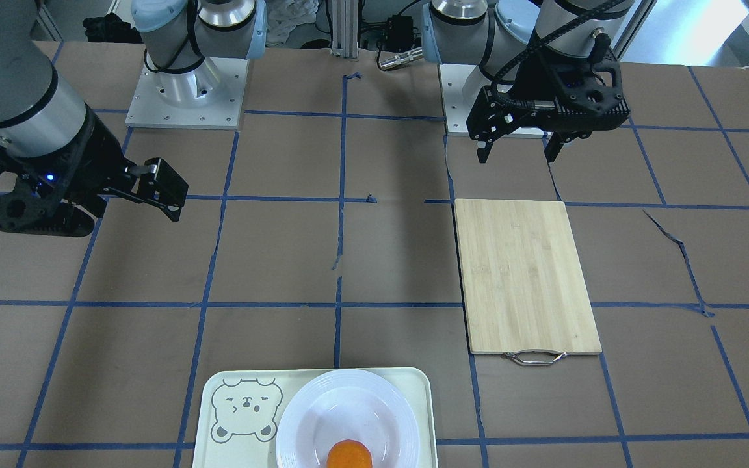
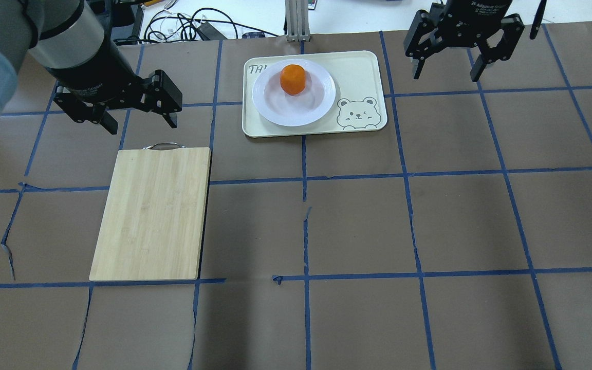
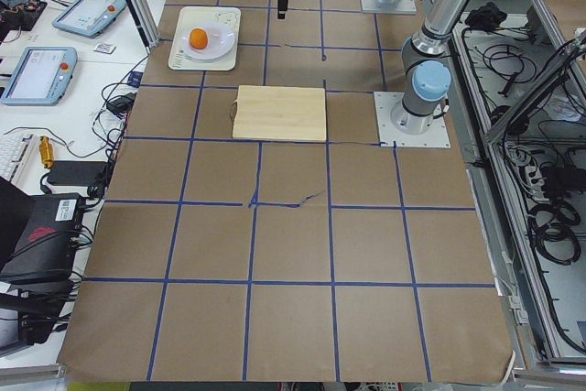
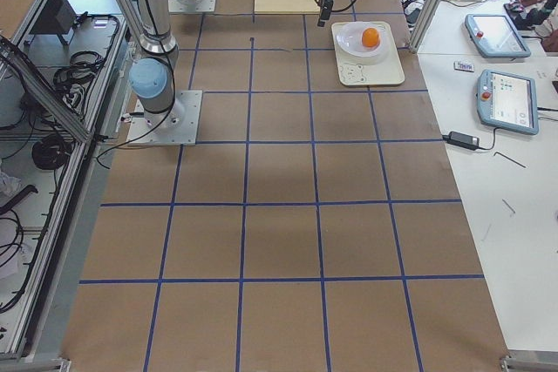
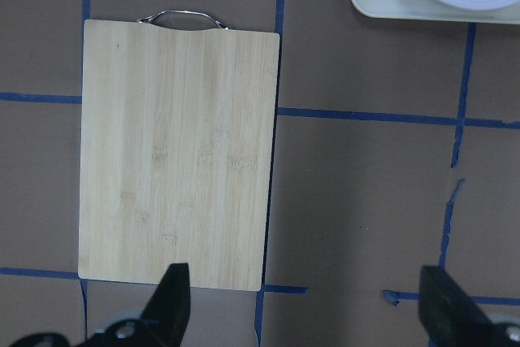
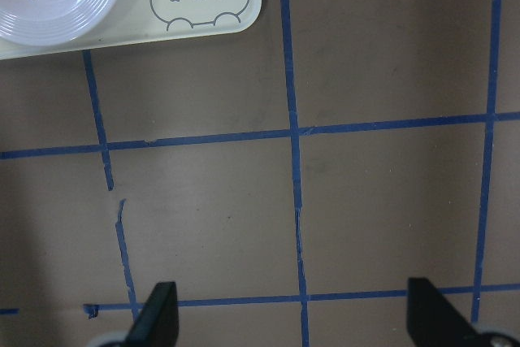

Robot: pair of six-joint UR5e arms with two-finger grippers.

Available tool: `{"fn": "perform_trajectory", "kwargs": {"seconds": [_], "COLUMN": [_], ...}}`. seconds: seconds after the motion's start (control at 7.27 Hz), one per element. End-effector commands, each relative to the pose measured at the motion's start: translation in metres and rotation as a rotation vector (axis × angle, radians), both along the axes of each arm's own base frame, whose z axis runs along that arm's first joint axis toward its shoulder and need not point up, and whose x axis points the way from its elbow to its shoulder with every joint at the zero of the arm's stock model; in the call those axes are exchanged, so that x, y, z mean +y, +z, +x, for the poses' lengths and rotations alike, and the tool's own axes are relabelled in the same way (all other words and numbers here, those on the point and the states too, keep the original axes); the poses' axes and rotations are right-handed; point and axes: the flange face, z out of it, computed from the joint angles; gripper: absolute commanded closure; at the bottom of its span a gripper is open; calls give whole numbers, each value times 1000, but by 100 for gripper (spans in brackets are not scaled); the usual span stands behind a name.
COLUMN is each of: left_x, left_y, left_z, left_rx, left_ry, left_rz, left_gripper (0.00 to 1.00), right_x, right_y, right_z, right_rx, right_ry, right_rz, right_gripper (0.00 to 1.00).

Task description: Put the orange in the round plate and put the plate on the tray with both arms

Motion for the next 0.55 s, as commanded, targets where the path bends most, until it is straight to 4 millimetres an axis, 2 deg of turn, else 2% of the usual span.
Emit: {"fn": "perform_trajectory", "kwargs": {"seconds": [0.0,0.41], "left_x": [0,0], "left_y": [0,0], "left_z": [0,0], "left_rx": [0,2], "left_ry": [0,0], "left_rz": [0,0], "left_gripper": [0,0], "right_x": [22,21], "right_y": [20,20], "right_z": [2,-4], "right_rx": [2,5], "right_ry": [1,-9], "right_rz": [3,1], "right_gripper": [0,0]}}
